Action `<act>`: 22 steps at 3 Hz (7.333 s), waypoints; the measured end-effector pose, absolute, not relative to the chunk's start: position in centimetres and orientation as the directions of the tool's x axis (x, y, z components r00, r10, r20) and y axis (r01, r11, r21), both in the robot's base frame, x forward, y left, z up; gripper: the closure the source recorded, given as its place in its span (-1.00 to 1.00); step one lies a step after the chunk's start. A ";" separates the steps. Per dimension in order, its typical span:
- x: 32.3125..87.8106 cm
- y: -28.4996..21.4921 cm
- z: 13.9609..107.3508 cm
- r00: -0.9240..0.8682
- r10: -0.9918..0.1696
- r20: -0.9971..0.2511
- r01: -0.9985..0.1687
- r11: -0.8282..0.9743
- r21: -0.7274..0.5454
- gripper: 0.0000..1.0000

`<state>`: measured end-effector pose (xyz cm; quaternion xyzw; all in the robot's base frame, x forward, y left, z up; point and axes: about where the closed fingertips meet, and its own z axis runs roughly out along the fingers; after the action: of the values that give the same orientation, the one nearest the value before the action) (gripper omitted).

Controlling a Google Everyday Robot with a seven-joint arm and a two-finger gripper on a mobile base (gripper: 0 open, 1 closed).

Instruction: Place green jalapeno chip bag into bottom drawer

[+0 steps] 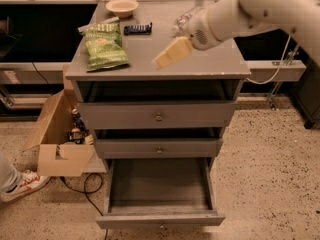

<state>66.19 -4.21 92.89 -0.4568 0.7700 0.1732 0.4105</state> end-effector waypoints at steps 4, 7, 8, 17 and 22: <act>77.5 11.5 89.3 -0.411 -0.323 -0.852 -0.675 0.737 0.046 -1.00; 78.8 19.6 85.6 -0.425 -0.340 -0.839 -0.726 0.681 0.092 -0.93; 80.0 18.9 84.2 -0.437 -0.334 -0.835 -0.695 0.715 0.078 -0.46; 62.4 1.2 89.0 -0.244 -0.133 -0.961 -0.856 0.495 0.149 1.00; 52.8 -0.5 66.6 -0.380 -0.467 -0.798 -0.899 0.388 0.201 1.00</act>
Offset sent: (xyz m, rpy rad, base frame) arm 0.1287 0.1066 -0.0311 0.2183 0.0381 -0.3460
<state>52.80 -0.54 66.57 -0.4469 0.7642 0.3257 0.3319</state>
